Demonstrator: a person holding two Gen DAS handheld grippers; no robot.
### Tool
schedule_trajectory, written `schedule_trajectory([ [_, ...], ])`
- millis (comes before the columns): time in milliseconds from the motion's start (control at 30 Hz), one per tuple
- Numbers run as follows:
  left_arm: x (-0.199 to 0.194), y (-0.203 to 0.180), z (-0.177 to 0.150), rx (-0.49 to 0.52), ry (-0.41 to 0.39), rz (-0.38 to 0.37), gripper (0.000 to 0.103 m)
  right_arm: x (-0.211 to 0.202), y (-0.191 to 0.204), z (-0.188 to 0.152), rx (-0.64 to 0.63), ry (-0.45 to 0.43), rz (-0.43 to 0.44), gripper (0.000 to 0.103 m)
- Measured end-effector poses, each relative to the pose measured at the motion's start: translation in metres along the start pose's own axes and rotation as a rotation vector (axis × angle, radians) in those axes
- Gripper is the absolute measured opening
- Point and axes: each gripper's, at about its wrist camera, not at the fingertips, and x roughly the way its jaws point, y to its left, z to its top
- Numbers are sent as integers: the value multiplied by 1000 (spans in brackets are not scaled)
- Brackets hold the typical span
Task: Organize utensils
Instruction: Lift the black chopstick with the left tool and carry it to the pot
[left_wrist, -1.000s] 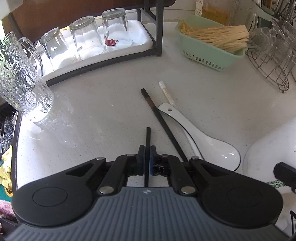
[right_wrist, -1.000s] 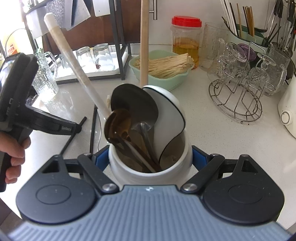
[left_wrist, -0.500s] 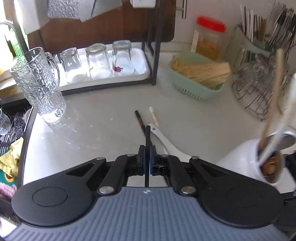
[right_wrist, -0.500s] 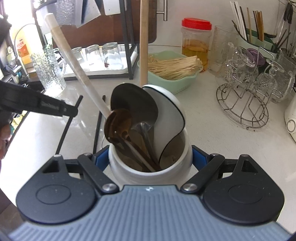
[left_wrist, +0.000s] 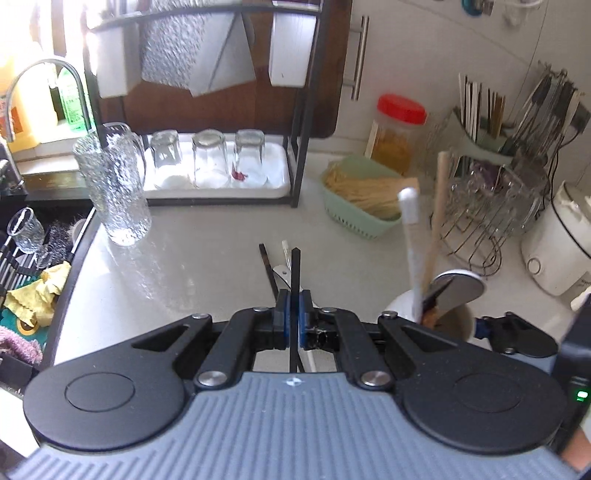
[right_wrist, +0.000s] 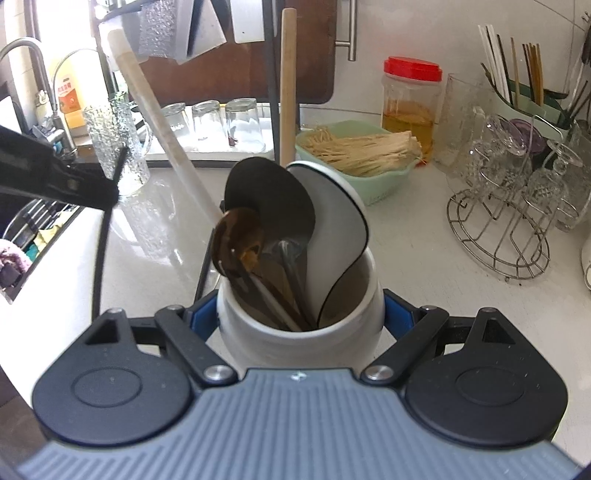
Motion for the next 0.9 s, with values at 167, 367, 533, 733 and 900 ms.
schedule_trajectory([
  [167, -24, -1, 4, -7, -30, -14, 5, 2, 0, 1, -9, -2, 8, 91],
  [367, -47, -9, 10, 12, -62, -31, 5, 1, 0, -1, -12, -12, 12, 91],
  [533, -58, -15, 16, 24, -82, -48, 5, 1, 0, -1, -18, -10, 16, 91],
  [733, -70, -21, 22, 29, -105, -65, 5, 0, -2, -1, -26, -10, 26, 91],
  [900, -76, -23, 27, 25, -100, -77, 5, -1, -2, -3, -30, -15, 35, 91],
])
